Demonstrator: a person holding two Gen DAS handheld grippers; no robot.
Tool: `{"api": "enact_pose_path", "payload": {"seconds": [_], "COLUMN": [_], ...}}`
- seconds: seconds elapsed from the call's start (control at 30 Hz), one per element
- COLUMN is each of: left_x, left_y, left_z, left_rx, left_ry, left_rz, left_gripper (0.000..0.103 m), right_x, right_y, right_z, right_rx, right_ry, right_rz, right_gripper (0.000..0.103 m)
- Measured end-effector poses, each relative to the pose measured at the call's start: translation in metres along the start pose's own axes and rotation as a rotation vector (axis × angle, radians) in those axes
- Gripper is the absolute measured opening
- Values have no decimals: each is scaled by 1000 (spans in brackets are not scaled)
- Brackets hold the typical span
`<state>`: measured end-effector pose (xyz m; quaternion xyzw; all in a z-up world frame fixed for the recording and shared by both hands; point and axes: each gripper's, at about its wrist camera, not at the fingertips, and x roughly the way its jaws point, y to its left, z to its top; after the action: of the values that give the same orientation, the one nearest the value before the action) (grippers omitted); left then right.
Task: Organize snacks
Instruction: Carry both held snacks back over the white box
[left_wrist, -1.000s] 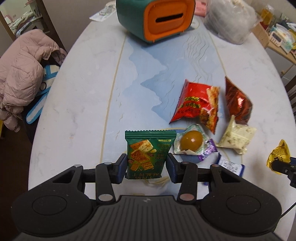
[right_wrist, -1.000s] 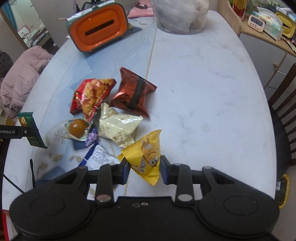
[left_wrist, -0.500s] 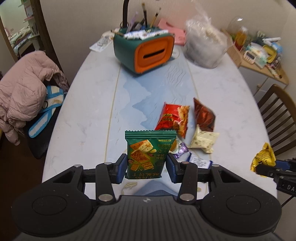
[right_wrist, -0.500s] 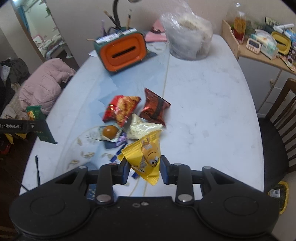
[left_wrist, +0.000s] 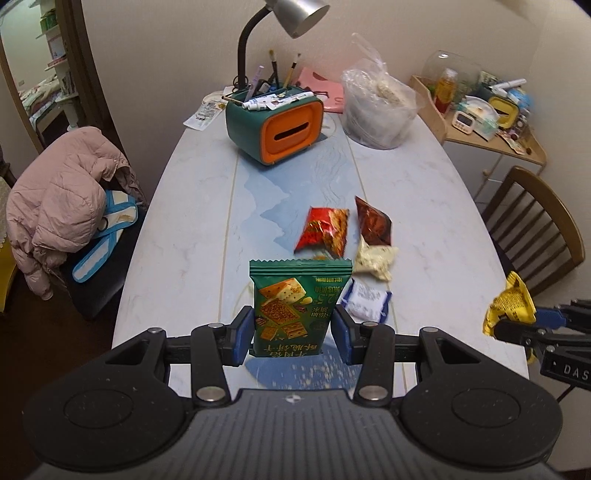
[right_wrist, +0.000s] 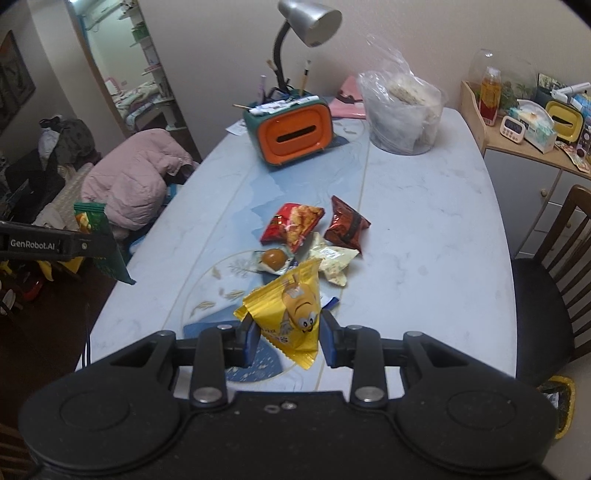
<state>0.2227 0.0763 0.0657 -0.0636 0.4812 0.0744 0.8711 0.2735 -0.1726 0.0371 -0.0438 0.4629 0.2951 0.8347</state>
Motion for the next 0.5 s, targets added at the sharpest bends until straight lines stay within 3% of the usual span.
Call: {"api": "enact_pose_path", "payload": {"seconds": [0.23,0.5], "left_x": [-35,-48], "left_y": [-10,-19], "left_z": [-36,-79], "left_rx": [45,88], "left_ry": [5,45], "left_rz": [-24,-51], "left_gripper": [44,44], "right_x": [-26,-32], "right_y": [18,38], "right_z": [-26,-62], "right_rx": [-21,-46], "right_ry": [3,46], "right_rz": [32,55], "right_gripper": [33,33]}}
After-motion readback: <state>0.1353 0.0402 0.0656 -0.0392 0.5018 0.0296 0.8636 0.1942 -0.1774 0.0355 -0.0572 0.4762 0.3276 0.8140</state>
